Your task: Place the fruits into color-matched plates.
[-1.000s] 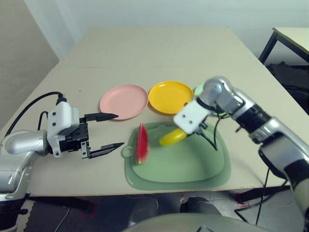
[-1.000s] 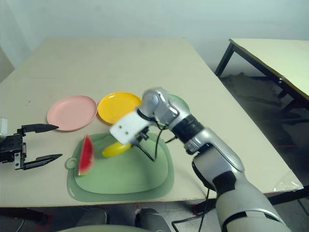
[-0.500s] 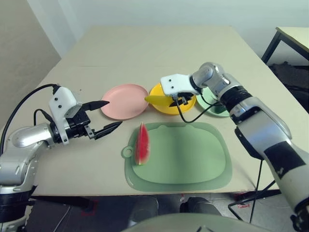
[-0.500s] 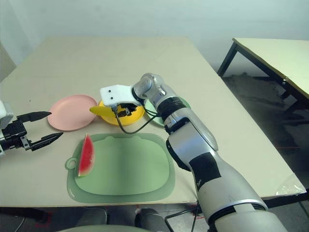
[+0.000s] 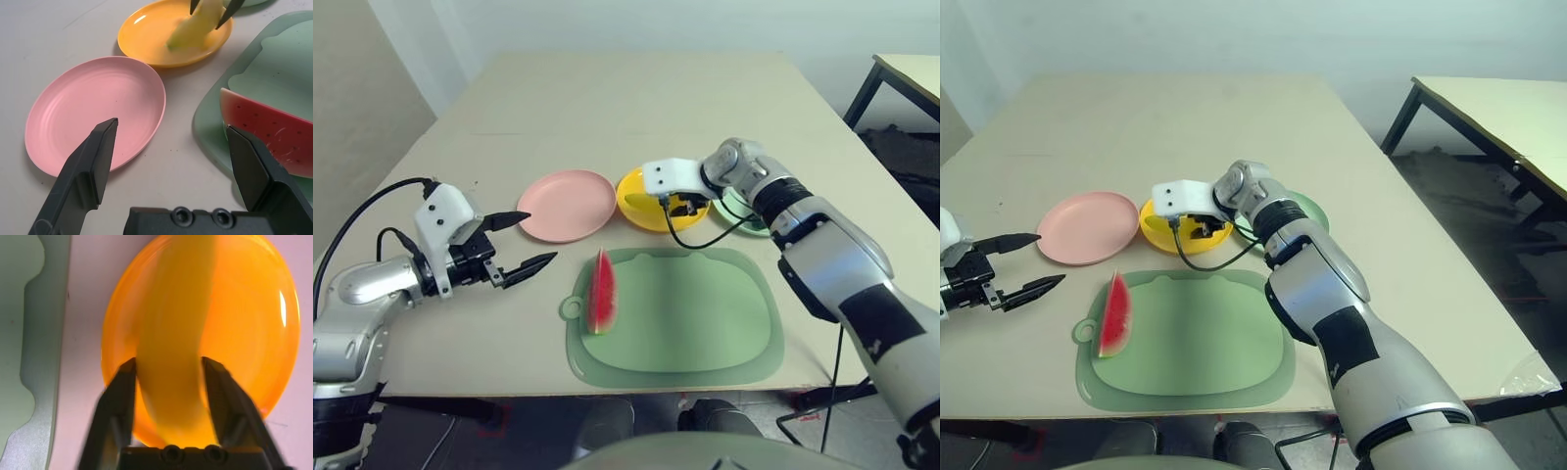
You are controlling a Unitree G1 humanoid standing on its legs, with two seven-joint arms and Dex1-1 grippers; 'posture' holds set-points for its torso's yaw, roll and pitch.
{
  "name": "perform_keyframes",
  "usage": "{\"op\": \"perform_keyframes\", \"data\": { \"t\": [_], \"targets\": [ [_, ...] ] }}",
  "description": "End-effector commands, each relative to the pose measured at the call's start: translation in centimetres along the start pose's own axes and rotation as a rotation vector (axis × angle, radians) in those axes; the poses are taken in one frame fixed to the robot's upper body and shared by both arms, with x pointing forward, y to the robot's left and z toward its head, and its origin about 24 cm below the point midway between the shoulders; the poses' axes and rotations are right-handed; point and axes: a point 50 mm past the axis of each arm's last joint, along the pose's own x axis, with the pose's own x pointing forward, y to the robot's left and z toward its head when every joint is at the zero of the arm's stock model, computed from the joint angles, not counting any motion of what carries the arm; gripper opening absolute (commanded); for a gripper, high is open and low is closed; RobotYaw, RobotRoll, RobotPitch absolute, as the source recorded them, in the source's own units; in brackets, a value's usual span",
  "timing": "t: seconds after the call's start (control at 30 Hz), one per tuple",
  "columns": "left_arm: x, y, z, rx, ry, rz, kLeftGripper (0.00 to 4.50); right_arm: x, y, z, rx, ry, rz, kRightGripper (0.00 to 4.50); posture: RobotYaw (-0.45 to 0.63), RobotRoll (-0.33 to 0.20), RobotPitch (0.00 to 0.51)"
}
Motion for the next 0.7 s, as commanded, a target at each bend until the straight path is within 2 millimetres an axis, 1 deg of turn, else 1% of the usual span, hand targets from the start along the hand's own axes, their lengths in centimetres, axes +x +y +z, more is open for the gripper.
{"op": "perform_keyframes", "data": {
  "t": [0.03,0.1,0.27,0.33,0.4,0.47,0.57,0.63,0.7],
  "targets": [
    [-0.1,0.0,-0.1,0.006,0.018,-0.007,4.5,0.2,0.4,-0.6,0.009,0.008,0.013,3.76,0.23,0.0,0.0],
    [0.0,0.0,-0.1,0.009,0.017,-0.009,4.5,0.1,0.3,-0.6,0.009,0.008,0.011,4.47,0.23,0.0,0.0],
    [0.1,0.1,0.1,0.024,0.012,-0.019,4.5,-0.2,0.1,-0.5,-0.001,0.001,-0.003,4.47,0.23,0.0,0.0],
    [0.2,0.1,0.3,0.054,0.012,-0.036,4.5,-1.0,-0.4,-0.1,0.01,-0.048,-0.008,4.47,0.24,0.0,0.0],
    [0.2,0.0,0.5,0.092,0.012,-0.067,4.5,-2.1,-0.8,0.2,0.051,-0.133,0.002,4.47,0.24,0.0,0.0],
    [0.1,-0.1,0.6,0.121,0.029,-0.104,4.5,-3.1,-0.8,0.0,0.097,-0.212,0.026,4.47,0.26,0.0,0.0],
    [0.0,-0.2,0.7,0.176,0.057,-0.175,4.5,-4.3,0.3,-1.0,0.188,-0.304,0.075,4.47,0.26,0.0,0.0],
    [0.3,-0.2,1.4,0.225,0.043,-0.239,4.5,-5.2,2.0,-1.9,0.274,-0.364,0.095,4.47,0.24,0.0,0.0],
    [0.8,-0.1,2.3,0.28,0.027,-0.305,4.5,-6.2,4.0,-2.3,0.372,-0.436,0.1,4.47,0.24,0.0,0.0]
  ]
}}
